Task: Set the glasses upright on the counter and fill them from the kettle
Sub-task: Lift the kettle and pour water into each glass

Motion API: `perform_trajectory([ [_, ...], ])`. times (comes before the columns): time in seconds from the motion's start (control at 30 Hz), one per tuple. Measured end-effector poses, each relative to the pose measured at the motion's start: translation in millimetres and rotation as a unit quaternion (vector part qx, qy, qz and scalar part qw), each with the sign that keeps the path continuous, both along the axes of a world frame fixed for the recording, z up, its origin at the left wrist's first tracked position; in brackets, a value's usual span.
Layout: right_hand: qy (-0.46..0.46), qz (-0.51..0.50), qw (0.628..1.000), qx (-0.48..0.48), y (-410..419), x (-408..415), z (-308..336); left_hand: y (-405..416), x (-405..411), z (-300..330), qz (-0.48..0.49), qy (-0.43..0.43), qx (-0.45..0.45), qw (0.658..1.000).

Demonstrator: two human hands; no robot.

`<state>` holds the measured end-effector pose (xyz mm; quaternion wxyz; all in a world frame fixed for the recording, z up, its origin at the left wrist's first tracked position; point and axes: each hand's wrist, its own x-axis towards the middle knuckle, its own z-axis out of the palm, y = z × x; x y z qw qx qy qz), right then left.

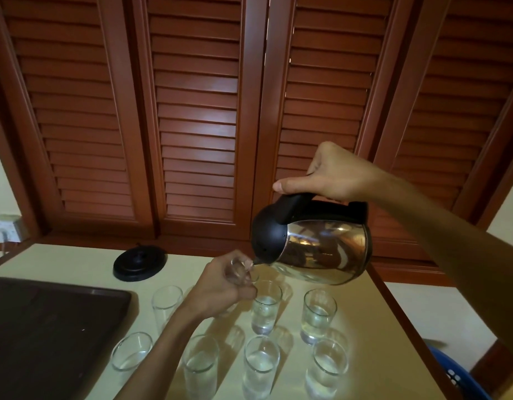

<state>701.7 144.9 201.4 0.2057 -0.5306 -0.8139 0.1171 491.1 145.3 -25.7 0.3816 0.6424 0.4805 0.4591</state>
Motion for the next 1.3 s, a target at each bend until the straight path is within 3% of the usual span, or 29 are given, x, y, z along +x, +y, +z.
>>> perform_trajectory([
  [0.37,0.182,-0.003,0.983,0.026,-4.2,23.9,-14.9,-7.4,-4.6,32.6,0.014,-0.053,0.061,0.997],
  [0.57,0.320,-0.003,0.947,-0.030,-5.1,34.0,-43.8,-6.6,-5.3,32.0,0.032,-0.074,0.031,0.996],
  [0.77,0.395,-0.024,0.915,-0.078,-5.6,42.3,-68.1,-0.9,-13.8,17.1,0.006,-0.118,-0.026,0.993],
  [1.1,0.468,-0.010,0.878,-0.096,-2.3,66.2,-93.7,14.1,-17.4,-11.8,0.070,0.033,-0.008,0.997],
  [1.3,0.462,-0.017,0.881,-0.103,-1.4,70.3,-100.1,21.2,-18.5,-33.4,0.106,0.105,-0.058,0.987],
])
